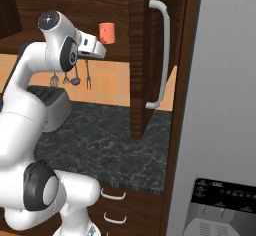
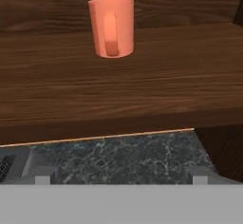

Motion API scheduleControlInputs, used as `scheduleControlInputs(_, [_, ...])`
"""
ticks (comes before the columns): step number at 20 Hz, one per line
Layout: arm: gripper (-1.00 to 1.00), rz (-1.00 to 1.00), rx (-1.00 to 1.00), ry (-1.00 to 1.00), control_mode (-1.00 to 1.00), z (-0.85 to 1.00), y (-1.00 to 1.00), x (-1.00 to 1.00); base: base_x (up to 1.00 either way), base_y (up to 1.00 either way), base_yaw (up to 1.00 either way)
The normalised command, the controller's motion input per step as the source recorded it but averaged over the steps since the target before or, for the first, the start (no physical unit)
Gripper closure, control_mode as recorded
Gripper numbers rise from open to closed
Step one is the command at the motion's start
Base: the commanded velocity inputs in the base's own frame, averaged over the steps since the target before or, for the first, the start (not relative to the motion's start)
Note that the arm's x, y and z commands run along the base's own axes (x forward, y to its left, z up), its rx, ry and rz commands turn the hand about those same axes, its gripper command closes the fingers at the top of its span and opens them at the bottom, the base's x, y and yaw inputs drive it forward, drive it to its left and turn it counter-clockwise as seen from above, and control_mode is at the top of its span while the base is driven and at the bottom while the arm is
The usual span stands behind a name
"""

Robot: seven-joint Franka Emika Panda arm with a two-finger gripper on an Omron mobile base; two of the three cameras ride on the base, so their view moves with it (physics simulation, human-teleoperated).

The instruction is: Gather all objects into one cabinet and sort the glasses and bowls to opposite sides.

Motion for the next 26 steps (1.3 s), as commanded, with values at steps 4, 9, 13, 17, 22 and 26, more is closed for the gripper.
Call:
scheduleControlInputs(4, [-1.0, -0.04, 0.05, 0.0, -1.0, 0.27, 0.0, 0.66, 0.0, 0.0, 0.0])
scheduleControlInputs(9, [-1.0, -0.01, -0.01, 0.0, -1.0, 0.14, 0.02, 0.62, 0.0, 0.0, 0.0])
scheduleControlInputs(13, [-1.0, 0.0, 0.0, 0.0, -1.0, 0.08, 0.0, 0.54, 0.0, 0.0, 0.0])
scheduleControlInputs(17, [-1.0, 0.0, 0.0, 0.0, -1.0, 0.09, 0.0, 0.5, 0.0, 0.0, 0.0])
scheduleControlInputs(22, [-1.0, 0.0, 0.0, 0.01, -1.0, 0.01, 0.0, 0.49, 0.0, 0.0, 0.0])
scheduleControlInputs(26, [-1.0, 0.0, 0.0, 0.02, -1.0, 0.0, 0.0, 0.53, 0.0, 0.0, 0.0])
